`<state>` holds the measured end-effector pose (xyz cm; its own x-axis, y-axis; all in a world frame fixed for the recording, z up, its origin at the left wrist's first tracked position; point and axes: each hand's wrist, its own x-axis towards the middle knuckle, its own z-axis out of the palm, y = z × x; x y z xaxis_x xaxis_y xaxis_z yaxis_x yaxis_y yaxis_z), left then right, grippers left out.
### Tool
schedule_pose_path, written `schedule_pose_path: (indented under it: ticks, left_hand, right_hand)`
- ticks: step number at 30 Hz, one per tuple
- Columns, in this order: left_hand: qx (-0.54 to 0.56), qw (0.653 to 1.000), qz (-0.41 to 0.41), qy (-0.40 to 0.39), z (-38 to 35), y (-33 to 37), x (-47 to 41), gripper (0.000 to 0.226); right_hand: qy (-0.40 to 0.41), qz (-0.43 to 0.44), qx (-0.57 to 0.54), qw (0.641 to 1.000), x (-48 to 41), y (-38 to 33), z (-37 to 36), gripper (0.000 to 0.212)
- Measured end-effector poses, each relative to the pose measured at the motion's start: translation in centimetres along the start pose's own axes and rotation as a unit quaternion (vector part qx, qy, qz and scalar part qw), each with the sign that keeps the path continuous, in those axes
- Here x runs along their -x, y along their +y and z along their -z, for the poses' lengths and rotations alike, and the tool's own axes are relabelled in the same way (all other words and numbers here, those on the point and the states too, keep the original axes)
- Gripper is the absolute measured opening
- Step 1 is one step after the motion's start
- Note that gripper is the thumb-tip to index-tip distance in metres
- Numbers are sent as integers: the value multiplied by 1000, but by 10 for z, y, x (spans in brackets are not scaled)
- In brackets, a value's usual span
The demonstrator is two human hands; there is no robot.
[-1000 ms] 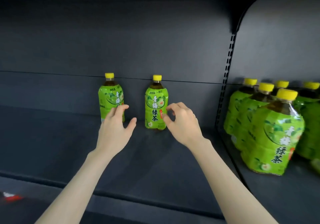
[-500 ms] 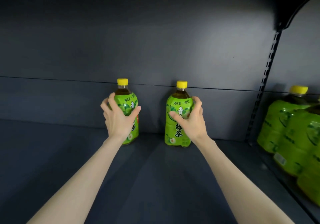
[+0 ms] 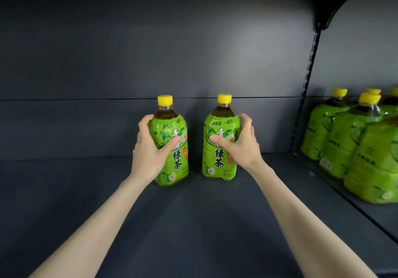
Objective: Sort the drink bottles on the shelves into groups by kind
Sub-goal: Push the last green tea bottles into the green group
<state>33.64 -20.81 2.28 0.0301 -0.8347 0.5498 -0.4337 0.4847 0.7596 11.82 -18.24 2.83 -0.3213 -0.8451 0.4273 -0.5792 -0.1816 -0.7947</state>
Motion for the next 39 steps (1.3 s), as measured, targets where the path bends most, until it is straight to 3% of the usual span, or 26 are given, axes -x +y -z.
schedule_pose_path:
  ticks: [2, 4, 8, 15, 25, 28, 31, 35, 39]
  left_hand:
    - [52, 998, 18, -18, 7, 3, 10, 84]
    - [114, 992, 47, -23, 12, 10, 23, 87]
    - [206, 976, 53, -46, 11, 25, 49, 54]
    - [287, 957, 33, -38, 1, 60, 90, 35]
    - [357, 931, -17, -75, -66, 167, 159, 53]
    - [360, 929, -17, -84, -103, 201, 197, 55]
    - [369, 924, -8, -98, -141, 234, 238, 52]
    - [368, 921, 5, -124, -186, 271, 269, 51]
    - [358, 925, -1, -128, -225, 302, 270, 64]
  right_hand:
    - [13, -24, -11, 1000, 12, -2, 8, 91]
    - [0, -30, -26, 999, 25, -1, 13, 71]
    - [-8, -67, -145, 987, 53, 2, 19, 78]
    - [14, -43, -307, 951, 95, -14, 46, 60]
    - [100, 27, -248, 963, 156, -2, 181, 49]
    - [134, 9, -205, 970, 186, 18, 239, 69]
    - [161, 2, -181, 970, 217, 42, 297, 69]
    - [181, -27, -153, 971, 235, 71, 355, 110]
    - [196, -27, -157, 967, 225, 94, 397, 116]
